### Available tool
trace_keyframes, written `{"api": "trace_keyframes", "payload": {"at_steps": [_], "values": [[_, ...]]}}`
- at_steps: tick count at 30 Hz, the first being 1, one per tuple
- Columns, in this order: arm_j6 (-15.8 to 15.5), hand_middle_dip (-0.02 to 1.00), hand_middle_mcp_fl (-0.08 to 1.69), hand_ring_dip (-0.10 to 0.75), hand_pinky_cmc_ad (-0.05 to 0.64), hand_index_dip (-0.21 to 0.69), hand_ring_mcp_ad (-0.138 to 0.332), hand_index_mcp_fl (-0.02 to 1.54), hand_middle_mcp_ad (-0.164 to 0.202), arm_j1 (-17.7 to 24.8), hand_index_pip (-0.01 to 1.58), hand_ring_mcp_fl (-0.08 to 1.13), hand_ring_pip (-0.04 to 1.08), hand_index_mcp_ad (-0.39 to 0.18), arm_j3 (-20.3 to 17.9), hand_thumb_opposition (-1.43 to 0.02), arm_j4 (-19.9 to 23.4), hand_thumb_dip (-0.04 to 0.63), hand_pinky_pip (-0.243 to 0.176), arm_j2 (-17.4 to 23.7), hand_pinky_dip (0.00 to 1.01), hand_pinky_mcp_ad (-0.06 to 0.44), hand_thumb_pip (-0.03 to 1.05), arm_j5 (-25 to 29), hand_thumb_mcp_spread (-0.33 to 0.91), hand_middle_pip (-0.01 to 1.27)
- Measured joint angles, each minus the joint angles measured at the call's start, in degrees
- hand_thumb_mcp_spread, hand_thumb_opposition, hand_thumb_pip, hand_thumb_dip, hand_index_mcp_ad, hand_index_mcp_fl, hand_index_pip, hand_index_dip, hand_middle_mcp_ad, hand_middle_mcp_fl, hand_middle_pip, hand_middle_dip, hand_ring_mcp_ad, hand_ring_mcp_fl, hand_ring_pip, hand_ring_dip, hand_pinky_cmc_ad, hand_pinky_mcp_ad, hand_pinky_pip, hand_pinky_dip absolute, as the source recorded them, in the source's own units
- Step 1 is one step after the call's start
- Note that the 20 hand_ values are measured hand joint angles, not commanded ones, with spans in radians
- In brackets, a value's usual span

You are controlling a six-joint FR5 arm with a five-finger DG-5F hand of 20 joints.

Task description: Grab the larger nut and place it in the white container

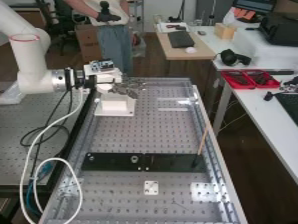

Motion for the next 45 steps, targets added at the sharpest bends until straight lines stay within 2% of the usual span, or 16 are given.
{"api": "trace_keyframes", "payload": {"at_steps": [6,8,10,16,19,25,30,33,37,39,42,45], "values": [[0.0,0.12,0.00,0.059,0.333,-0.120,0.101,0.05,0.058,0.1,1.55,0.01,0.20,-0.127,0.5,-0.81,-1.3,0.253,-0.075,0.3,0.67,0.269,0.96,0.7,0.27,0.12],[0.1,0.12,0.00,0.058,0.332,-0.119,0.101,0.04,0.058,0.0,1.56,0.01,0.20,-0.127,0.7,-0.79,-1.7,0.253,-0.091,0.4,0.66,0.267,0.96,0.9,0.27,0.12],[0.1,0.12,0.01,0.058,0.312,-0.126,0.101,0.02,0.058,-0.2,1.56,0.01,0.20,-0.127,0.9,-0.79,-2.1,0.253,-0.091,0.4,0.68,0.269,0.96,1.0,0.27,0.12],[0.2,0.12,0.01,0.047,0.312,-0.140,0.101,0.02,0.059,-0.7,1.56,0.01,0.20,-0.127,1.4,-0.79,-2.4,0.251,-0.089,0.9,0.69,0.269,0.97,1.8,0.26,0.12],[0.5,0.12,0.00,0.047,0.312,-0.141,0.101,0.02,0.059,-1.2,1.56,0.01,0.20,-0.127,1.7,-0.79,-1.8,0.251,-0.089,2.3,0.70,0.265,0.97,3.4,0.24,0.12],[0.1,0.11,0.00,0.047,0.312,-0.143,0.101,0.02,0.059,-2.9,1.56,0.01,0.22,-0.126,3.0,-0.79,-1.8,0.251,-0.089,7.6,0.71,0.269,0.97,7.7,0.21,0.13],[-1.2,0.12,0.01,0.047,0.312,-0.173,0.099,0.01,0.056,-5.3,1.54,0.01,0.22,-0.129,5.6,-0.79,-3.0,0.251,-0.089,12.6,0.71,0.265,0.97,11.7,0.19,0.13],[-1.8,0.12,0.03,0.047,0.312,-0.171,0.101,0.02,0.058,-7.0,1.51,0.00,0.22,-0.126,7.9,-0.79,-4.6,0.253,-0.089,14.1,0.71,0.267,0.93,14.1,0.19,0.13],[-0.6,0.12,0.02,0.047,0.312,-0.175,0.103,0.01,0.058,-8.5,1.42,0.00,0.21,-0.138,9.8,-0.79,-6.3,0.251,-0.093,14.9,0.71,0.271,0.91,16.7,0.17,0.13],[0.0,0.12,0.03,0.047,0.312,-0.176,0.103,0.01,0.059,-9.7,1.37,0.00,0.20,-0.126,11.1,-0.79,-7.5,0.237,-0.093,15.2,0.71,0.274,0.90,17.9,0.16,0.13],[0.2,0.12,0.04,0.051,0.316,-0.180,0.119,0.01,0.059,-11.8,1.32,0.00,0.19,-0.127,14.0,-0.79,-10.7,0.237,-0.093,15.4,0.71,0.276,0.90,19.4,0.14,0.13],[-0.1,0.12,0.04,0.051,0.316,-0.180,0.115,0.02,0.059,-13.1,1.29,0.00,0.17,-0.127,15.9,-0.79,-13.3,0.237,-0.093,15.3,0.71,0.278,0.90,20.0,0.13,0.12]]}}
